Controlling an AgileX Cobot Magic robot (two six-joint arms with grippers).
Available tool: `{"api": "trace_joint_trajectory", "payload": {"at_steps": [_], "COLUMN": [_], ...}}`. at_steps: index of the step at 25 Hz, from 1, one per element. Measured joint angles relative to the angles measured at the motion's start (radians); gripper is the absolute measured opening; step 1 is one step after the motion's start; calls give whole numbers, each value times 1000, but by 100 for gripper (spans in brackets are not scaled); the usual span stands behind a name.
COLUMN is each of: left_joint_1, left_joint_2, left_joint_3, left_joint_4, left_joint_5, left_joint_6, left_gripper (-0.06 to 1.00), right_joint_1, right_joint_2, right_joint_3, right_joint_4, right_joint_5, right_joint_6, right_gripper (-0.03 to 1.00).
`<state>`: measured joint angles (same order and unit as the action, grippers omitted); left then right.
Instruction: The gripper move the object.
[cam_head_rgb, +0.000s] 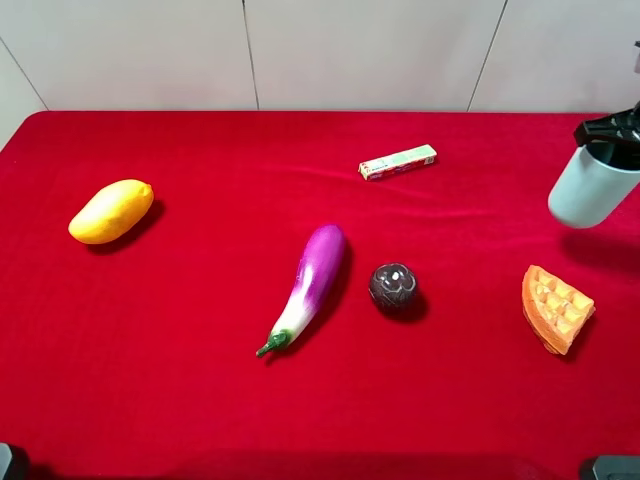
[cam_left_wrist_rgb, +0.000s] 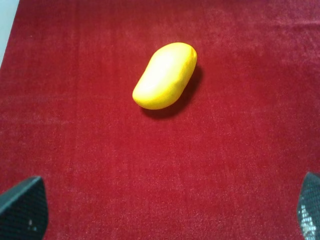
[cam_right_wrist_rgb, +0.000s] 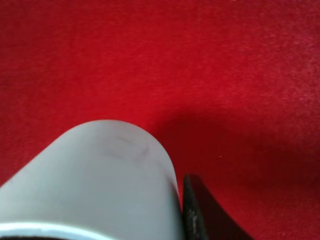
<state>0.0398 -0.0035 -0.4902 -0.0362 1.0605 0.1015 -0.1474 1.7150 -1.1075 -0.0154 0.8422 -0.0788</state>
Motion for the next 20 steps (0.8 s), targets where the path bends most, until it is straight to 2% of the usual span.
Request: {"api": "trace_joint_trajectory", "payload": {"at_steps": [7, 20], "left_joint_1": [0, 0], "left_joint_2": [0, 0], "left_joint_3": [0, 0], "left_joint_4": [0, 0], "left_joint_5": [0, 0], "left_joint_6": [0, 0], "left_gripper": [99, 99], "right_joint_1": [-34, -34], "right_joint_2": [0, 0], "right_joint_3": [71, 107], "right_joint_4": [-1, -11], "right_joint_5": [-79, -110], "right_joint_6": [-1, -7], "right_gripper": [5, 5]}}
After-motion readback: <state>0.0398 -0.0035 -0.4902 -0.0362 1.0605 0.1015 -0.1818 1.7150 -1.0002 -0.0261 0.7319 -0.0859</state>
